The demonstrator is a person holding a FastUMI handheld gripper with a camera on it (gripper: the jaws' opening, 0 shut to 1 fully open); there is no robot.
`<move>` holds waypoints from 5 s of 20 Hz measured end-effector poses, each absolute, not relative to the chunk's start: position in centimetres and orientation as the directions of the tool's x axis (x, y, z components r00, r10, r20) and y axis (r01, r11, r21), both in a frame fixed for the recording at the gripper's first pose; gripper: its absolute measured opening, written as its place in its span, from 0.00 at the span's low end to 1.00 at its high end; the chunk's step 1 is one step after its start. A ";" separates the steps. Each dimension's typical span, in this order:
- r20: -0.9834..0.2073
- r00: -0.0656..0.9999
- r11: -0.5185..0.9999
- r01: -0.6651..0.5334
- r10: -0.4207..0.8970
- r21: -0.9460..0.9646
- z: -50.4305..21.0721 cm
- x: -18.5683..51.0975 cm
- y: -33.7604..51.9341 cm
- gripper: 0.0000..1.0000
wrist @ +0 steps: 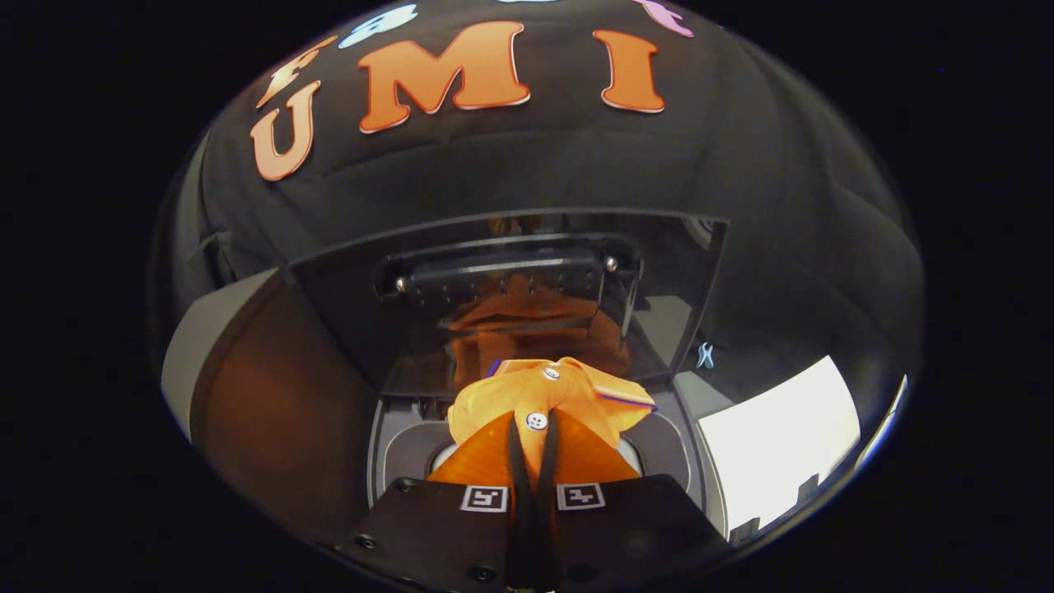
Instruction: Put the clothes into the washing machine and then close the washing machine lid.
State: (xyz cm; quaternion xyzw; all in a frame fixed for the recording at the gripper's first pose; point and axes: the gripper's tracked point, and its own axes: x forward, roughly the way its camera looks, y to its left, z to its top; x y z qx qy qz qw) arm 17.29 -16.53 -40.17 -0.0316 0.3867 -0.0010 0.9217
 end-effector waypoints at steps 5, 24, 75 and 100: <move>-0.757 0.653 0.998 -0.038 -0.006 -0.041 -44.2 16.7 -17.5 0.08; -0.877 0.474 0.990 -0.065 -0.078 -0.123 -56.4 14.1 -20.0 0.08; -0.535 0.845 0.994 -0.055 -0.003 -0.093 -27.1 35.4 -15.4 1.00; -0.496 0.859 0.984 0.051 -0.130 -0.170 -29.2 23.1 -16.4 0.97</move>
